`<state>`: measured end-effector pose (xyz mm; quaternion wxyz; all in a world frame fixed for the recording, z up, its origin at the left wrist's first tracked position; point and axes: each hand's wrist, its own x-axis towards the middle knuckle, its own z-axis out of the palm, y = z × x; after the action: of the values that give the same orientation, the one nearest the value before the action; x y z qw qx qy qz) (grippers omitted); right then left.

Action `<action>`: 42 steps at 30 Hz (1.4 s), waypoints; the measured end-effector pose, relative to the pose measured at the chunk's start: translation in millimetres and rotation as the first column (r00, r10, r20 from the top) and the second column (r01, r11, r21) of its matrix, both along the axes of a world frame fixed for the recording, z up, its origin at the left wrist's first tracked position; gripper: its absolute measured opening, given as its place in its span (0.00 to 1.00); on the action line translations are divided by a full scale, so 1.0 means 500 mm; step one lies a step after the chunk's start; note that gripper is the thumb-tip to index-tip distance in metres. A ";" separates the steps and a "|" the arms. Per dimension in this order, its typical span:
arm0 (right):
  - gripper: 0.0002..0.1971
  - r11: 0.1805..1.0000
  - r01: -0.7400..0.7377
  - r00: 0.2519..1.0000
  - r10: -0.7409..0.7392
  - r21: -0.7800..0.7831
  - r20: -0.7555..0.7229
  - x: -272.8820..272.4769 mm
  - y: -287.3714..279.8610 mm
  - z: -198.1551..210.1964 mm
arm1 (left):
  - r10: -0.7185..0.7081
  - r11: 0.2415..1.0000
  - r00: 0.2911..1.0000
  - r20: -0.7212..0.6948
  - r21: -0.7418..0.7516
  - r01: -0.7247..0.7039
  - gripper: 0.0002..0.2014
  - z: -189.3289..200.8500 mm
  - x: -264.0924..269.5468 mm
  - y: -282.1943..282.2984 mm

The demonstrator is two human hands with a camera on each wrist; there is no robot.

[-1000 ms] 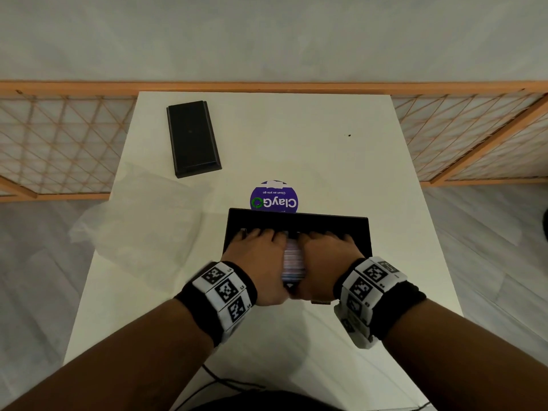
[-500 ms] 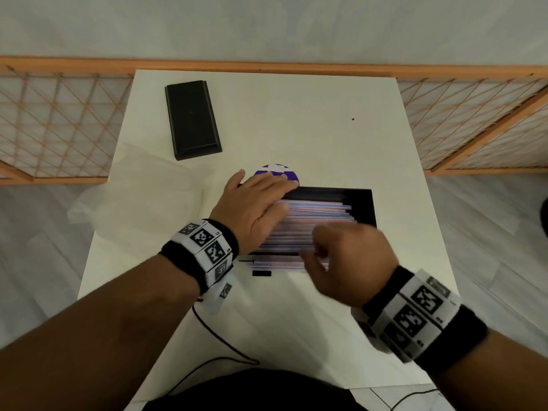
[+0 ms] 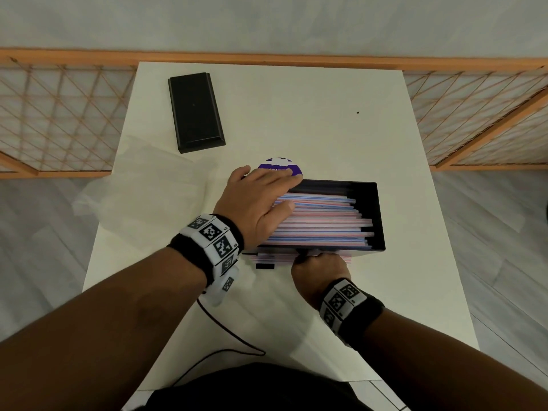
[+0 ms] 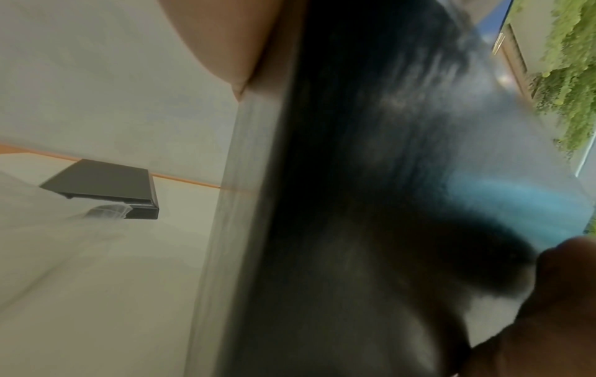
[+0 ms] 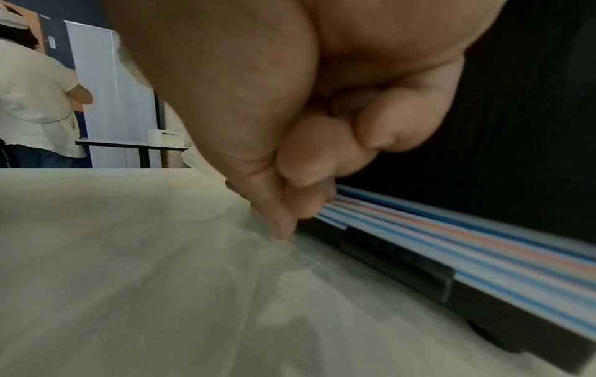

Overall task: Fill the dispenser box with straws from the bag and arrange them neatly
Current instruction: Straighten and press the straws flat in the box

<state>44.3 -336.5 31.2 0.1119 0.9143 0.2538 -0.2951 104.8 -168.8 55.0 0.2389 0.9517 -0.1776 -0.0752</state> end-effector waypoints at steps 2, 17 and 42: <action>0.13 0.999 0.011 1.000 -0.012 0.043 0.018 0.004 -0.004 -0.007 | -0.002 1.000 1.000 0.006 0.005 0.002 0.33 0.001 0.000 -0.001; 0.13 0.958 -0.097 0.970 0.029 0.272 0.243 -0.013 -0.016 0.002 | -0.021 1.000 1.000 0.004 -0.002 0.021 0.35 0.005 -0.001 0.002; 0.17 0.692 0.610 0.765 -0.641 0.386 -0.062 -0.025 -0.156 -0.066 | -0.019 0.990 0.995 0.098 0.139 0.005 0.34 -0.003 -0.021 -0.032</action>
<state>31.8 -414.2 -1.9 -0.1667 0.9599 -0.0245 -0.2241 94.5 -184.7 53.7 0.1626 0.9675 -0.1893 -0.0417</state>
